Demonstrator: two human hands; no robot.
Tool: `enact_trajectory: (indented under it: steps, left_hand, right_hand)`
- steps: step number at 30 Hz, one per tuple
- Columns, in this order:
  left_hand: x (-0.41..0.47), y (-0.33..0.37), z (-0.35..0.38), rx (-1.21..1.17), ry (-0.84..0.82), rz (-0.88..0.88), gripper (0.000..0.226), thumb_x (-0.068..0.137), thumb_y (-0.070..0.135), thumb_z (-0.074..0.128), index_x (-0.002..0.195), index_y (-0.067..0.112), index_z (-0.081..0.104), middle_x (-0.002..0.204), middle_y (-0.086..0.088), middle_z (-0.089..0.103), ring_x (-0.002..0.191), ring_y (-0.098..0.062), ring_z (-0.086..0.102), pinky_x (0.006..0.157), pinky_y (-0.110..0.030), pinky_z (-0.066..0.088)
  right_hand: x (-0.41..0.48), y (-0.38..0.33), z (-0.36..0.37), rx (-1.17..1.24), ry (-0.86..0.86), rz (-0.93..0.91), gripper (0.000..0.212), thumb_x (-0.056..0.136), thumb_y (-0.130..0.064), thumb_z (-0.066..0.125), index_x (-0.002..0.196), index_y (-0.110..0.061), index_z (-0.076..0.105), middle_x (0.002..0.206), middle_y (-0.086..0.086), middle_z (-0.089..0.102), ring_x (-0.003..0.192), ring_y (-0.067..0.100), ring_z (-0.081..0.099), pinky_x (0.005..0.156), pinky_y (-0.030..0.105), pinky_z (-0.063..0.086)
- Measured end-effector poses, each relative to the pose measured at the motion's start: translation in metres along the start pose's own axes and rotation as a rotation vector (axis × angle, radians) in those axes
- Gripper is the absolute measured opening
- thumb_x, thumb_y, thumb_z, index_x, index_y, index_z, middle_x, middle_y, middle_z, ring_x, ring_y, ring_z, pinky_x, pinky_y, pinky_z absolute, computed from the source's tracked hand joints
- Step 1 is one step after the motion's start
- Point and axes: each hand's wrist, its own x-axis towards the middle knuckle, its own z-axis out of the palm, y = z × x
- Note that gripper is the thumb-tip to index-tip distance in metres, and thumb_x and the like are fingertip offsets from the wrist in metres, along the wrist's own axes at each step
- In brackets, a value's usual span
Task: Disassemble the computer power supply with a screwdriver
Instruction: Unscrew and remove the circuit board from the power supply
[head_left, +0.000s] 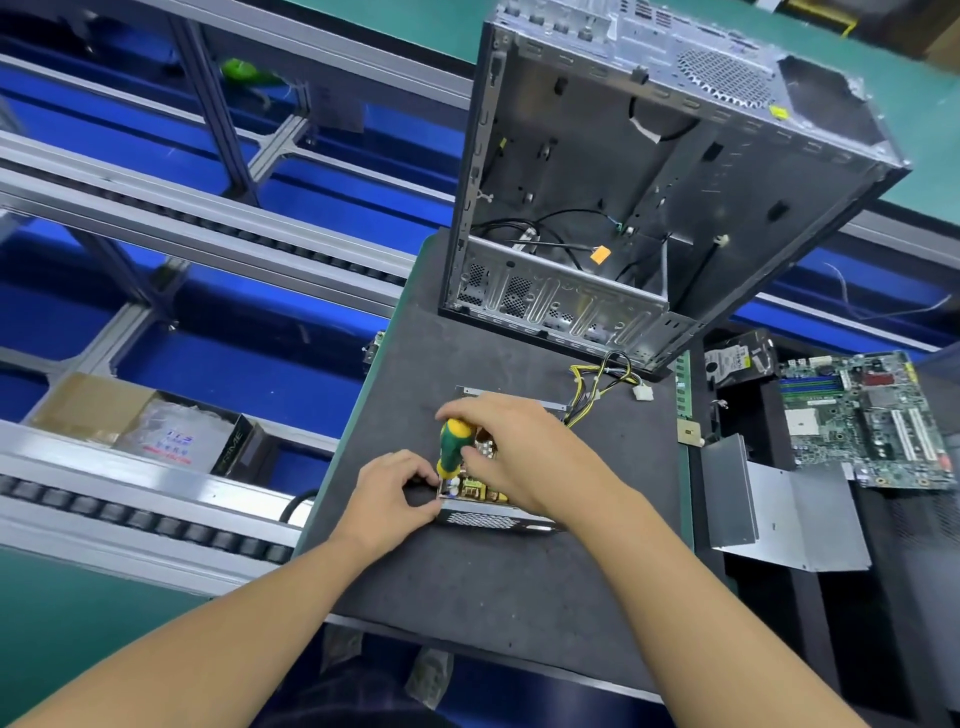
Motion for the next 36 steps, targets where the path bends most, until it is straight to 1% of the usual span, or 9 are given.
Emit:
enact_trajectory:
  steps: [4,8,10,14,20,27,31,34,36]
  left_hand:
    - [0.000,0.000,0.000,0.014,-0.005,-0.011,0.019,0.073,0.019,0.084,0.084,0.021,0.069,0.088,0.016,0.065,0.086,-0.003,0.060,0.084,-0.027,0.050]
    - [0.000,0.001,0.000,0.003,0.003,-0.001,0.020,0.071,0.016,0.084,0.083,0.019,0.068,0.085,0.015,0.065,0.083,-0.005,0.060,0.083,-0.032,0.051]
    - [0.000,0.000,0.000,0.011,0.008,-0.002,0.021,0.071,0.018,0.086,0.083,0.019,0.068,0.086,0.015,0.066,0.083,-0.004,0.060,0.083,-0.031,0.051]
    - [0.000,0.001,0.001,0.001,0.013,-0.003,0.021,0.071,0.018,0.086,0.083,0.019,0.069,0.086,0.015,0.065,0.083,-0.004,0.060,0.084,-0.033,0.051]
    - [-0.001,0.001,0.000,-0.002,0.009,-0.001,0.020,0.072,0.018,0.085,0.084,0.019,0.069,0.087,0.015,0.065,0.085,-0.005,0.060,0.087,-0.038,0.051]
    - [0.000,0.001,0.000,0.004,0.008,-0.007,0.019,0.073,0.017,0.085,0.084,0.018,0.070,0.088,0.015,0.066,0.086,-0.005,0.061,0.089,-0.038,0.050]
    - [-0.001,0.002,0.000,0.004,0.010,0.004,0.019,0.072,0.016,0.085,0.083,0.017,0.070,0.086,0.015,0.065,0.085,-0.006,0.061,0.088,-0.040,0.050]
    - [-0.001,0.001,0.000,0.014,0.015,0.004,0.020,0.072,0.018,0.086,0.083,0.018,0.070,0.086,0.015,0.065,0.084,-0.005,0.060,0.088,-0.039,0.050]
    - [-0.001,0.001,0.001,0.016,0.013,0.005,0.020,0.072,0.018,0.086,0.084,0.017,0.070,0.087,0.015,0.065,0.084,-0.005,0.060,0.089,-0.039,0.050]
  right_hand:
    - [-0.004,0.004,0.001,0.005,-0.064,0.014,0.048,0.083,0.004,0.042,0.109,-0.030,0.063,0.116,-0.008,0.050,0.101,0.020,0.054,0.086,0.041,0.049]
    - [-0.001,0.003,0.007,0.070,-0.007,-0.008,0.014,0.095,-0.020,0.056,0.100,-0.020,0.068,0.107,-0.003,0.056,0.095,0.015,0.055,0.090,0.037,0.045]
    - [0.003,0.002,0.009,0.025,-0.003,-0.011,0.021,0.100,-0.030,0.054,0.109,-0.022,0.071,0.108,-0.001,0.061,0.103,0.017,0.056,0.092,0.038,0.045]
    - [0.003,0.001,0.008,0.040,0.004,0.023,0.045,0.098,-0.023,0.053,0.140,-0.033,0.041,0.119,-0.007,0.062,0.109,0.019,0.055,0.090,0.038,0.047]
    - [0.000,0.003,0.005,0.055,-0.051,0.032,0.039,0.085,-0.006,0.050,0.122,-0.019,0.055,0.133,-0.004,0.046,0.121,0.014,0.047,0.097,0.028,0.040]
    - [0.000,0.004,-0.001,-0.005,-0.118,0.014,0.041,0.085,-0.005,0.048,0.112,-0.030,0.066,0.121,-0.011,0.056,0.110,0.014,0.054,0.093,0.039,0.047]
    - [0.000,0.006,0.005,0.058,-0.081,0.025,0.016,0.095,-0.026,0.055,0.096,-0.025,0.071,0.112,-0.009,0.053,0.101,0.011,0.053,0.093,0.038,0.045]
    - [0.006,0.007,0.006,-0.069,-0.074,0.012,0.027,0.102,-0.037,0.049,0.116,-0.028,0.070,0.114,-0.005,0.060,0.108,0.016,0.054,0.092,0.038,0.045]
    - [0.006,0.007,0.007,-0.102,-0.064,-0.031,0.038,0.102,-0.028,0.050,0.140,-0.033,0.052,0.117,-0.002,0.062,0.110,0.020,0.054,0.091,0.039,0.046]
